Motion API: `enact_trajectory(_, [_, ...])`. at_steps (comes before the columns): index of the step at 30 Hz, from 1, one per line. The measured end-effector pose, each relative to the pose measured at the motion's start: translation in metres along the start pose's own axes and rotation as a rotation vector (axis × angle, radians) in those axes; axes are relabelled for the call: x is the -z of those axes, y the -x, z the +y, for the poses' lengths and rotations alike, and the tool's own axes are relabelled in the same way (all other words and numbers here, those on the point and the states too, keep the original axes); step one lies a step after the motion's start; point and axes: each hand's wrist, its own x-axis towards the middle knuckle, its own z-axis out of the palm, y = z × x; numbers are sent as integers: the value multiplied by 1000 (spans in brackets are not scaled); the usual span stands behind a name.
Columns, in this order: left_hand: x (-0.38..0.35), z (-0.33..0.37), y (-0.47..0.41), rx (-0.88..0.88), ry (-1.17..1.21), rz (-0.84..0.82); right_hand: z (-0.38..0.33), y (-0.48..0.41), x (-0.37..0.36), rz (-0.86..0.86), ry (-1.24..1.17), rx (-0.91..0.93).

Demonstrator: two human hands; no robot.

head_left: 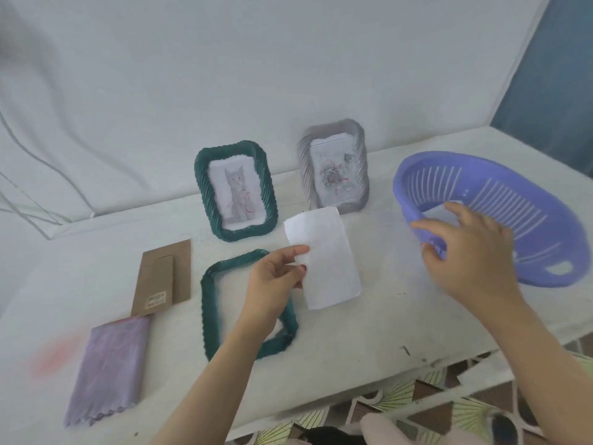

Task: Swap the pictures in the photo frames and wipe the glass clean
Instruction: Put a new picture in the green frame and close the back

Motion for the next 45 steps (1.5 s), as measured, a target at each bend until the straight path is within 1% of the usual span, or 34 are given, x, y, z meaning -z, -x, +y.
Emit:
enact_trajectory(2, [-17, -2, -2, 8, 19, -11, 19, -4, 14, -183, -123, -30])
enact_trajectory(4, [-34, -6, -5, 35, 33, -21, 32, -8, 18, -290, -260, -65])
enact_trajectory(8, [-71, -15, -14, 134, 24, -26, 50, -23, 21, -230, -278, -27])
enact_trajectory(11, [-102, -17, -23, 152, -31, -61, 57, -42, 31, -221, -346, -13])
enact_trajectory(13, [-123, -18, -31, 143, -80, -77, 60, -50, 38, -247, -379, -6])
enact_trajectory(20, [-174, -23, -47, 123, -246, -37, 68, -51, 40, -380, -485, -23])
enact_trajectory(25, [-183, -26, -48, 56, -373, -35, 65, -39, 27, -438, -468, 8])
enact_trajectory(30, [-184, -27, -46, -26, -528, -30, 65, -35, 22, -417, -438, 7])
enact_trajectory(32, [-184, -27, -46, -71, -638, -27, 65, -34, 19, -407, -443, 17])
enact_trajectory(34, [-183, -27, -47, -160, -724, 45, 67, -34, 17, -409, -495, 15])
enact_trajectory(35, [-184, -27, -48, -214, -706, 93, 70, -36, 17, -413, -555, 0])
enact_trajectory(36, [-184, -24, -46, -255, -638, 134, 73, -39, 18, -418, -626, -27])
enact_trajectory(38, [-186, -14, -39, -306, -448, 144, 86, -49, 18, -417, -703, -96])
enact_trajectory(39, [-187, -8, -37, -339, -379, 111, 95, -56, 16, -410, -668, -123])
enact_trajectory(41, [-187, 2, -32, -407, -351, 7, 112, -71, 12, -433, -479, -151])
enact_trajectory(43, [-187, 6, -31, -438, -396, -88, 126, -83, 7, -564, -247, -145])
enact_trajectory(45, [-188, 6, -33, -424, -477, -119, 131, -88, 3, -727, -29, -106])
